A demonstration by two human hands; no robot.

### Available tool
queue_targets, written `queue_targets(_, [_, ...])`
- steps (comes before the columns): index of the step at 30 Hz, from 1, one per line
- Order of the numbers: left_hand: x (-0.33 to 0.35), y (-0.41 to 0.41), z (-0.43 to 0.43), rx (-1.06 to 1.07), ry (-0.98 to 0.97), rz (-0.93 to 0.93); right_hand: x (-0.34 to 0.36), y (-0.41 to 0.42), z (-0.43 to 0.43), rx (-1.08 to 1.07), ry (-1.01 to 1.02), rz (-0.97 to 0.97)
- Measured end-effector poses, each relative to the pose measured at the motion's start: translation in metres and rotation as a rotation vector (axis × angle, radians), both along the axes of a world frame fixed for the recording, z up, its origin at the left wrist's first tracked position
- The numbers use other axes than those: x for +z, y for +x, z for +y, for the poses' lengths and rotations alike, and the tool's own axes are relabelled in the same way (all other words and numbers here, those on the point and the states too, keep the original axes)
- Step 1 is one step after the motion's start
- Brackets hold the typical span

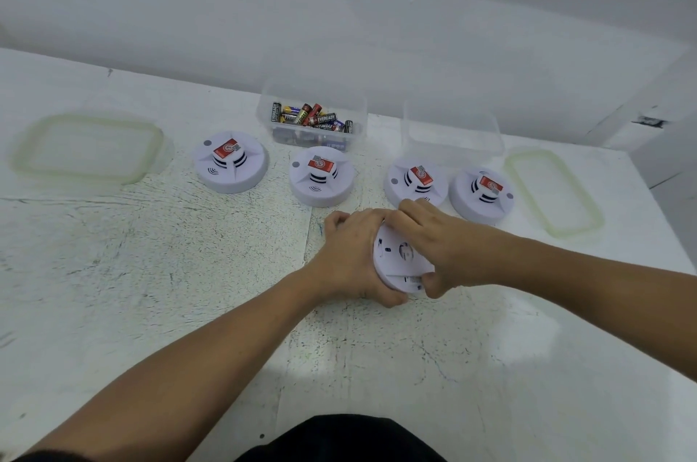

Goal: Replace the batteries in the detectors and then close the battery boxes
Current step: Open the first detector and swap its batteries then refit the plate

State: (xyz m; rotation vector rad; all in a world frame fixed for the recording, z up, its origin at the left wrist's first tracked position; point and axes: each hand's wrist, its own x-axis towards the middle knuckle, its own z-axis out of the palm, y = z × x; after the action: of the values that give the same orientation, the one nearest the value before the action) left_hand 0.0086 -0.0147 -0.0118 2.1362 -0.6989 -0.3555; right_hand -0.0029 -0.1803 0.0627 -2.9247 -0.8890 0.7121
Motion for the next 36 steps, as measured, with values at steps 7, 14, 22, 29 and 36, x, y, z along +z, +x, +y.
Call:
queue_targets(7, [0.009,0.001,0.000,-0.011,-0.005,0.029,-0.001,0.002,-0.001,0.032,0.008,0.010])
queue_targets(14, [0.001,0.007,0.000,-0.044,0.015,0.030,0.000,0.005,-0.001,0.073,0.007,0.015])
queue_targets(22, [-0.004,0.011,0.000,-0.058,0.030,0.001,0.000,0.008,-0.001,0.176,-0.077,-0.022])
queue_targets(29, [-0.004,0.011,0.000,-0.056,0.047,0.012,0.003,0.008,0.002,0.228,-0.129,-0.045])
queue_targets(36, [-0.003,0.009,0.001,-0.039,0.059,0.046,0.002,0.008,-0.004,0.169,-0.053,-0.036])
